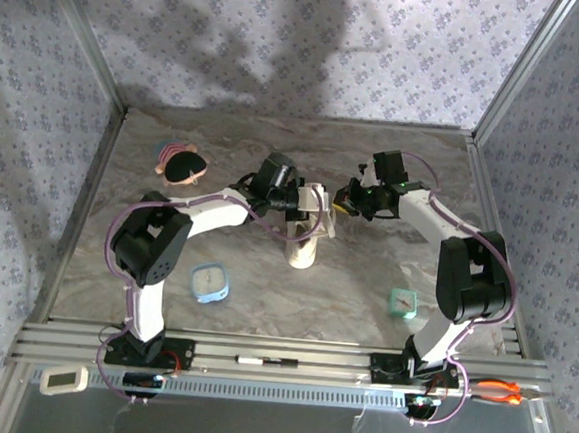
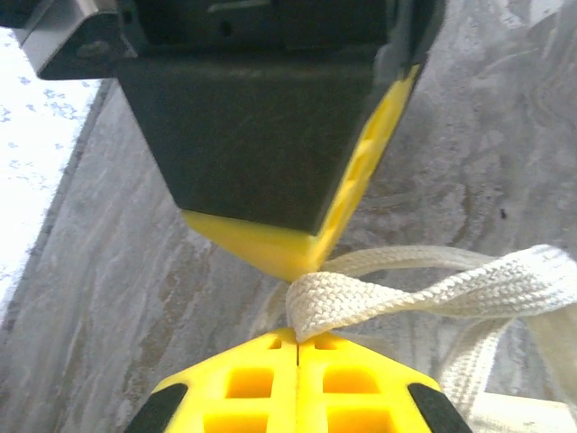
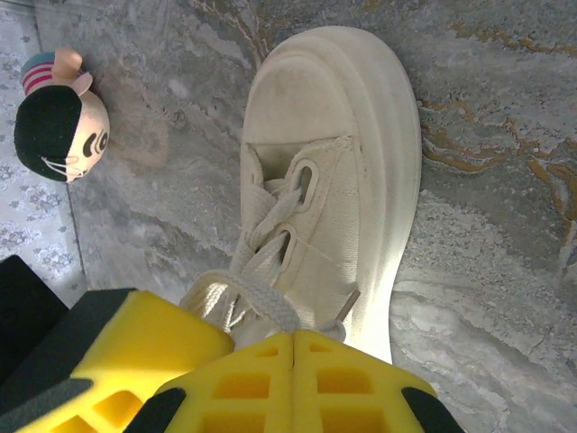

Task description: Tie the shoes

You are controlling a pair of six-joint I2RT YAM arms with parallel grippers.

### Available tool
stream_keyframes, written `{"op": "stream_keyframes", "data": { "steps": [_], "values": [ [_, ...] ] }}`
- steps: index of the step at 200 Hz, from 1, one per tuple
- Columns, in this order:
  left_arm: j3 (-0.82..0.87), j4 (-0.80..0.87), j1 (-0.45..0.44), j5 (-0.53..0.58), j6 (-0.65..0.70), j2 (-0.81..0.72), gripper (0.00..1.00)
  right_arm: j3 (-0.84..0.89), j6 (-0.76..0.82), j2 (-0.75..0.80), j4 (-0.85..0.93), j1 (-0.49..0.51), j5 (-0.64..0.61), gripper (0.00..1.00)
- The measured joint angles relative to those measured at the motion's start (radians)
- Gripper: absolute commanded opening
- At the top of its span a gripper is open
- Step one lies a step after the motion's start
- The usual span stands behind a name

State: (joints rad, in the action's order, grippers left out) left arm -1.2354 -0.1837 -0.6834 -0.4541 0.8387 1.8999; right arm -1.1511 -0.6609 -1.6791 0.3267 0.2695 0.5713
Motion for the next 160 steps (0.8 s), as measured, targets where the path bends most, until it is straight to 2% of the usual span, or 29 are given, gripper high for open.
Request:
{"op": "stream_keyframes", "data": {
  "steps": [26, 33, 53, 76, 111, 160],
  "values": [
    [0.0, -0.014, -0.006, 0.026, 0.019, 0.019, 0.0, 0.0, 0.0, 0.008, 0.0, 0.0, -0.001, 0.0],
    [0.0, -0.015, -0.01, 0.031, 0.026, 0.028, 0.04, 0.0, 0.0, 0.008, 0.0, 0.0, -0.001, 0.0],
    [0.0, -0.024, -0.02, 0.051, 0.043, 0.05, 0.24, 0.0, 0.0, 0.016, 0.0, 0.0, -0.007, 0.0],
    [0.002, -0.039, -0.024, 0.071, 0.04, 0.051, 0.31, 0.0, 0.0, 0.024, 0.0, 0.0, -0.008, 0.0],
    [0.01, -0.048, -0.024, 0.085, 0.034, 0.041, 0.38, 0.0, 0.001, 0.033, 0.0, 0.0, -0.007, 0.0],
    [0.039, -0.024, -0.024, 0.084, 0.01, -0.034, 0.41, 0.012, 0.002, 0.039, -0.001, 0.02, -0.007, 0.0]
  ]
}}
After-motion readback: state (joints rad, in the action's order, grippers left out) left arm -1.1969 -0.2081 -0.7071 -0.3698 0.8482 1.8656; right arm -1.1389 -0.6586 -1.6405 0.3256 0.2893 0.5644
